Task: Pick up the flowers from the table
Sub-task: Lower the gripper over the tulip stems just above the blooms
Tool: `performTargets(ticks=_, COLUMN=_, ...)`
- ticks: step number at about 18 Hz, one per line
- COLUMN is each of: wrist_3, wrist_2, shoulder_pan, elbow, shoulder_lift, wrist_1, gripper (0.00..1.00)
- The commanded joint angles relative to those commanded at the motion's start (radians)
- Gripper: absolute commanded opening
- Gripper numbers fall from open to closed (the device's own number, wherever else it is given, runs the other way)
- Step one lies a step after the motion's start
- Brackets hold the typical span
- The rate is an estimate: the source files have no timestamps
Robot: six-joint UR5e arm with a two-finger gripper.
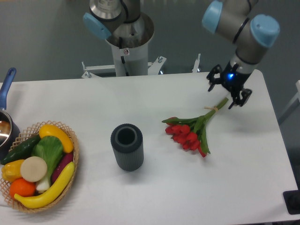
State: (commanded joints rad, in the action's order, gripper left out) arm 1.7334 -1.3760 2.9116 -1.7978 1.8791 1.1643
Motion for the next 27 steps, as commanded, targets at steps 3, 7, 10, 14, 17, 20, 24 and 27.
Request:
performTargets(ticks=3, wrist_3=-0.02, wrist_2=-0.003, shoulder_pan=-0.026, elbow=-0.017, shoulder_lift=0.025, wrist_1=-0.041, gripper=1.0)
performTargets(ticks=7, wrist_3=-0.04, wrist_2=-0.003, shoulder_pan=-0.026, elbow=-0.074, shoulder_lift=0.038, wrist_1=-0.153, gripper=1.0)
performTargets(ticks=10, wrist_3=-0.041, wrist_2=-0.006, shoulder_pan=-0.028, elbow=-0.074, shoulder_lift=0.046, wrist_1=-0.173, gripper=1.0)
performTargets(ticks=14, wrist_3=-0.041, wrist_2=-0.008, shoulder_pan=-0.028, elbow=-0.078, shoulder_lift=0.064, wrist_1=-0.193, gripper=1.0)
performTargets(ticks=17, wrist_3=-0.04, wrist_2=-0.008, shoulder_pan=-0.028, elbow=-0.097, shoulder_lift=0.066, wrist_1=-0.195, gripper=1.0)
performTargets(ticks=20, wrist_3=-0.04, wrist_2=-0.008, shoulder_pan=-0.029, elbow=-0.107, shoulder_lift=0.068, wrist_1=-0.198, gripper=1.0)
performTargets(ticks=24, wrist_3=-0.04, wrist_2=-0.008, shoulder_pan=-0.031, elbow=-0.109, shoulder_lift=0.092, wrist_1=-0.232, gripper=1.0)
performTargets(ticks=27, wrist_3=-0.04, wrist_2=-0.008, shoulder_pan=-0.032, elbow=-0.117, shoulder_lift=0.097, wrist_1=-0.241, gripper=1.0)
